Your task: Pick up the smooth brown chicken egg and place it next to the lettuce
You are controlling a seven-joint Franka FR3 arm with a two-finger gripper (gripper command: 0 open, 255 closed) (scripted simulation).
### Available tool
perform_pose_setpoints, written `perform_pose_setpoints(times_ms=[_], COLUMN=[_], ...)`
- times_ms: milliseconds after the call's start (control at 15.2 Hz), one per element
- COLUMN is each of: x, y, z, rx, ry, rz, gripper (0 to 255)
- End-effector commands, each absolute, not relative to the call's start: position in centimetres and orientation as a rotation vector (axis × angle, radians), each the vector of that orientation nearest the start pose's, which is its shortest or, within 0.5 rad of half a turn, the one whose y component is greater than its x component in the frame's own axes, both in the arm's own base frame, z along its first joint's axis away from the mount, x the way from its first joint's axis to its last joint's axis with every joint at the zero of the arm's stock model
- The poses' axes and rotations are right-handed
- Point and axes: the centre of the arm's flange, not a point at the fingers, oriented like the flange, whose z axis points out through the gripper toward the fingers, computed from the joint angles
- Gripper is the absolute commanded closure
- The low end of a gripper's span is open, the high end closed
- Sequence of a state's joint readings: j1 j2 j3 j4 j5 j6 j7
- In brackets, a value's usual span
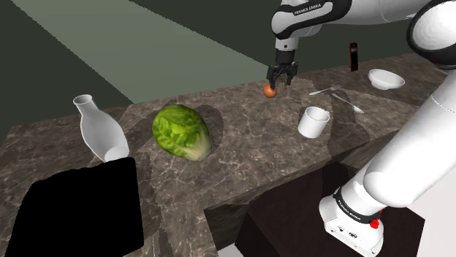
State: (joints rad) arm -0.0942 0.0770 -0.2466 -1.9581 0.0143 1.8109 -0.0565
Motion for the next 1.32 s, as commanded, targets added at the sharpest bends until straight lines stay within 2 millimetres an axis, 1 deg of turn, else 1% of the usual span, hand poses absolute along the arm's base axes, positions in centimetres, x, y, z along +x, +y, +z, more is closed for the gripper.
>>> perform_pose_setpoints(times_ms=[0,528,594,990,1056,1254], x=[53.6,61.0,61.1,60.5,60.3,60.3], y=[-19.6,-26.2,-26.3,-25.9,-25.8,-25.8], z=[40.7,36.3,36.2,33.2,32.3,32.3], rx=[-3.036,-2.969,-2.968,-2.968,-2.968,-2.968], ry=[0.474,0.579,0.580,0.580,0.580,0.580], rz=[0.335,0.320,0.320,0.320,0.320,0.320], gripper=[0,0,0,0,0,0])
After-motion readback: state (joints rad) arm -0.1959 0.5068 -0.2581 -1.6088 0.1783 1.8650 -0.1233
